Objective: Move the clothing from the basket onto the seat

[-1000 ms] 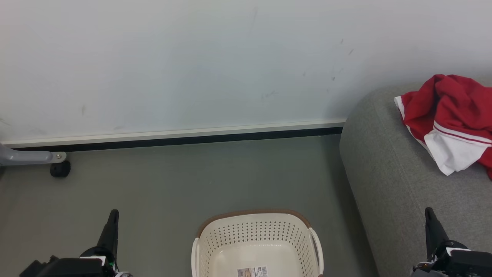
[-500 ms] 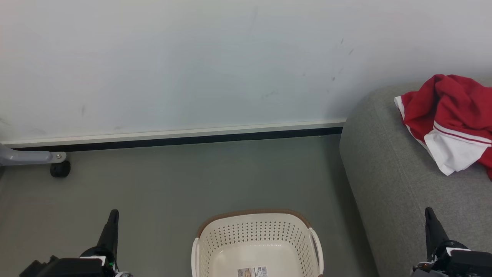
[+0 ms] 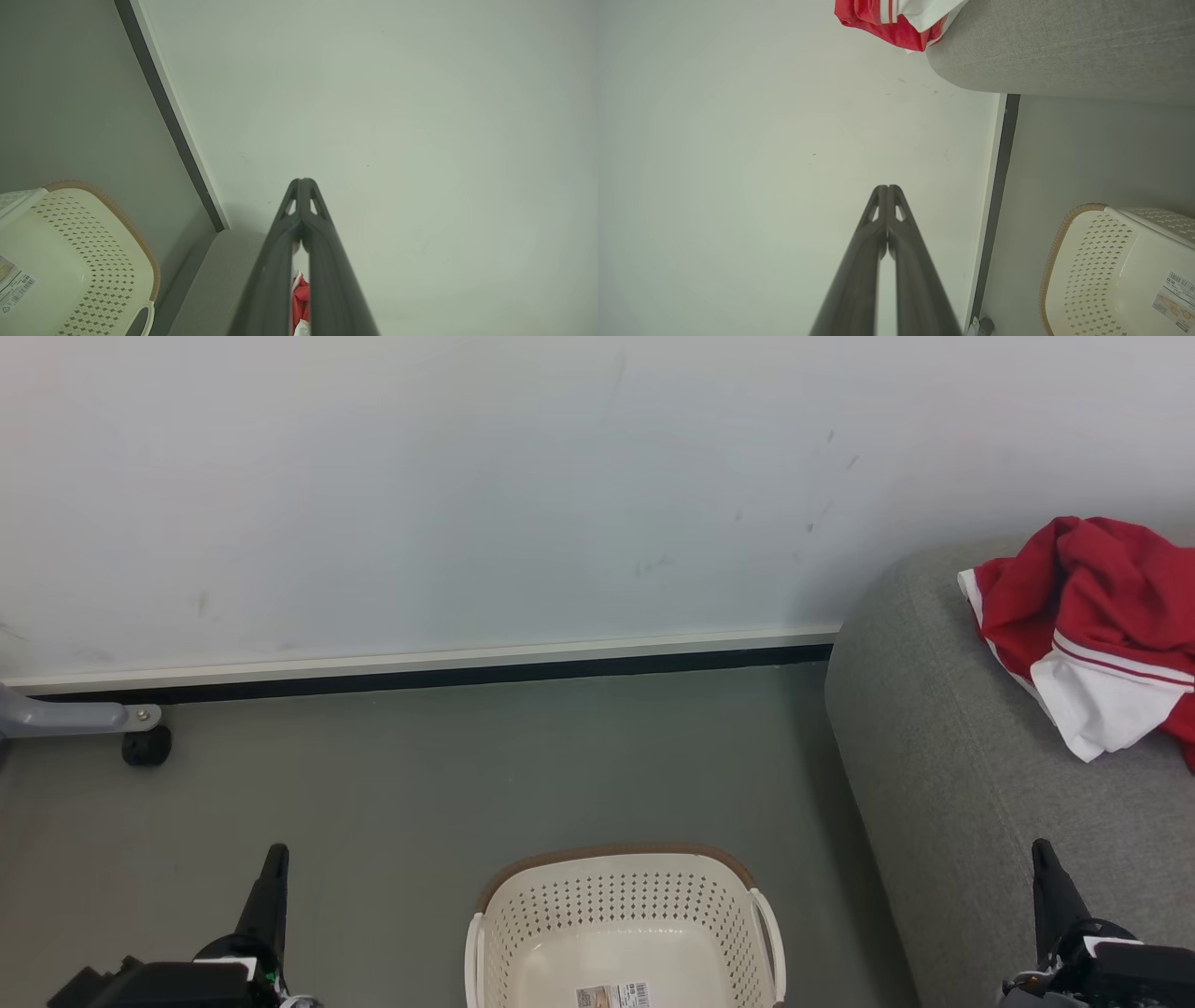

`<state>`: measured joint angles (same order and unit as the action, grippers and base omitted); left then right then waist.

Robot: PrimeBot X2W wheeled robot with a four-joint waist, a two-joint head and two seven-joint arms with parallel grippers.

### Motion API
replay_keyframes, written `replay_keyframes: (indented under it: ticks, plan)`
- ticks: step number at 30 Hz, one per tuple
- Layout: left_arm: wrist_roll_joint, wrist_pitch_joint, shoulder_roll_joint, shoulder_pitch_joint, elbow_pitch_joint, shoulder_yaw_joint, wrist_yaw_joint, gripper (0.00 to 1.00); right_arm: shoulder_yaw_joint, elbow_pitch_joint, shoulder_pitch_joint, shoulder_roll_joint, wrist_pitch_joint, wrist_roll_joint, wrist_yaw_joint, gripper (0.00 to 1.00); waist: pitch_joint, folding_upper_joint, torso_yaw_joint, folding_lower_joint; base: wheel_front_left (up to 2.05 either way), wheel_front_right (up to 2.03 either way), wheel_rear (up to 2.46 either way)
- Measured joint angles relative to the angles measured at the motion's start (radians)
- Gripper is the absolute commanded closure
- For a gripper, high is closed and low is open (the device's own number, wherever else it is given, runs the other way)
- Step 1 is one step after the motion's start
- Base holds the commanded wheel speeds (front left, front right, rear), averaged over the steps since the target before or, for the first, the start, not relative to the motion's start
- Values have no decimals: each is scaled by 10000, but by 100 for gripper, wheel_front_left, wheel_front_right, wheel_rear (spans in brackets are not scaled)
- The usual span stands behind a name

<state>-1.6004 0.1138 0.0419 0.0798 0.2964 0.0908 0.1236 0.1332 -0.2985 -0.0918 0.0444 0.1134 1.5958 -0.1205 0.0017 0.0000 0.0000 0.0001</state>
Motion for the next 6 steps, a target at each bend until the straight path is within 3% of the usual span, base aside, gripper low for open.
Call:
replay_keyframes:
  ticks: [6]
  plan:
    - [0, 0, 0, 0, 0, 0, 0, 100, 0, 0, 0, 0, -2, 0, 0, 100, 0, 0, 0, 0, 0, 0, 0]
